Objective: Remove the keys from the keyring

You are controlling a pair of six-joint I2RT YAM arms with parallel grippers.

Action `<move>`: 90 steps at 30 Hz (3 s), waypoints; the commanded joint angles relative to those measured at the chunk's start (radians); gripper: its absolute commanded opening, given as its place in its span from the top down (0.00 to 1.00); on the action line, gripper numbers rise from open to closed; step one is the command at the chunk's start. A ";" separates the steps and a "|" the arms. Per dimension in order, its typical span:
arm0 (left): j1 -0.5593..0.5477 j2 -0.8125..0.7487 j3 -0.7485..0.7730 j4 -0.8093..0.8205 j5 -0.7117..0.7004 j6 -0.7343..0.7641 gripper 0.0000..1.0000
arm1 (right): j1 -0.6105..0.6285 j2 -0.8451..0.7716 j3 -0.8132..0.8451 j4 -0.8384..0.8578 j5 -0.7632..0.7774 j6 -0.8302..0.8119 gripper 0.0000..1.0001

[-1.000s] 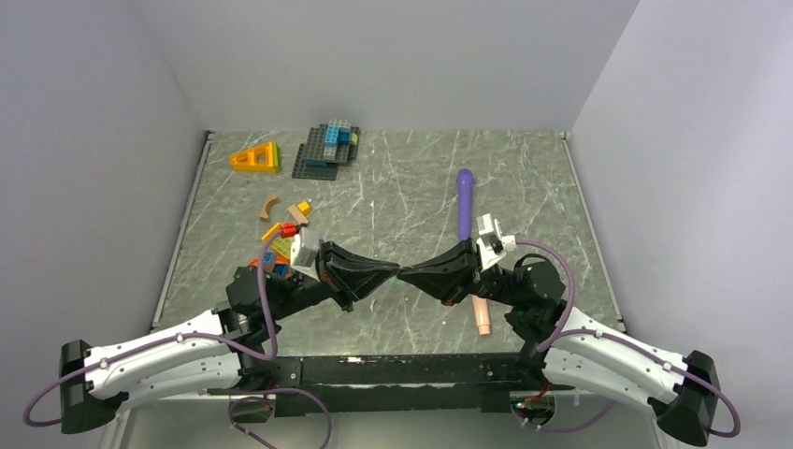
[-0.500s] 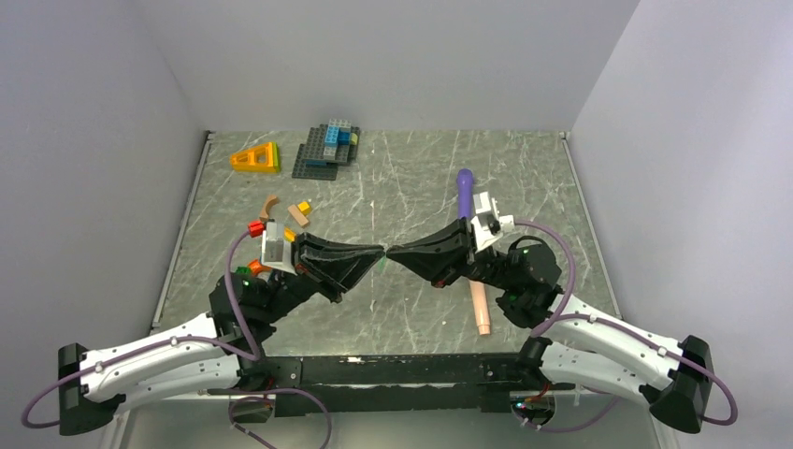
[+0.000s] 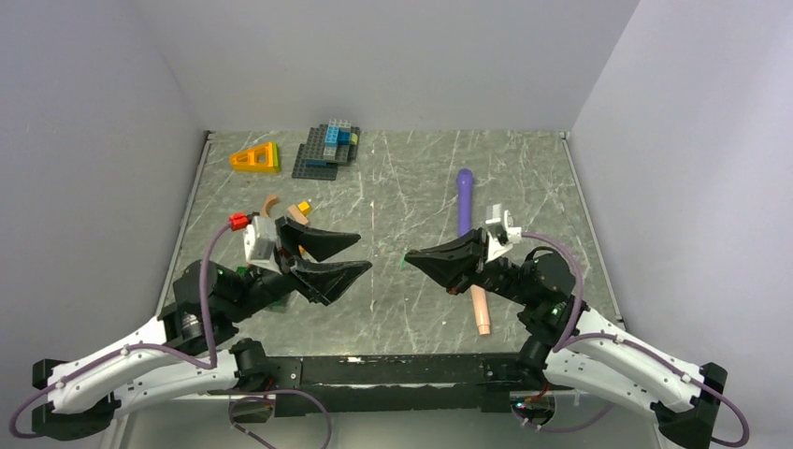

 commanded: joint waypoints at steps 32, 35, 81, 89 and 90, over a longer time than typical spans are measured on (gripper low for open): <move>-0.006 0.300 0.335 -0.640 0.346 0.369 0.53 | -0.001 0.147 0.219 -0.436 -0.397 -0.180 1.00; -0.006 0.306 0.343 -0.658 0.341 0.376 0.57 | -0.001 0.152 0.222 -0.428 -0.410 -0.177 1.00; -0.014 0.252 0.247 -0.337 0.210 0.214 1.00 | 0.006 0.103 0.160 0.054 -0.325 -0.040 1.00; -0.015 0.224 0.225 -0.235 0.201 0.181 1.00 | 0.006 0.170 0.200 0.191 -0.348 0.008 1.00; -0.016 0.223 0.223 -0.223 0.196 0.179 1.00 | 0.006 0.176 0.207 0.214 -0.346 0.013 1.00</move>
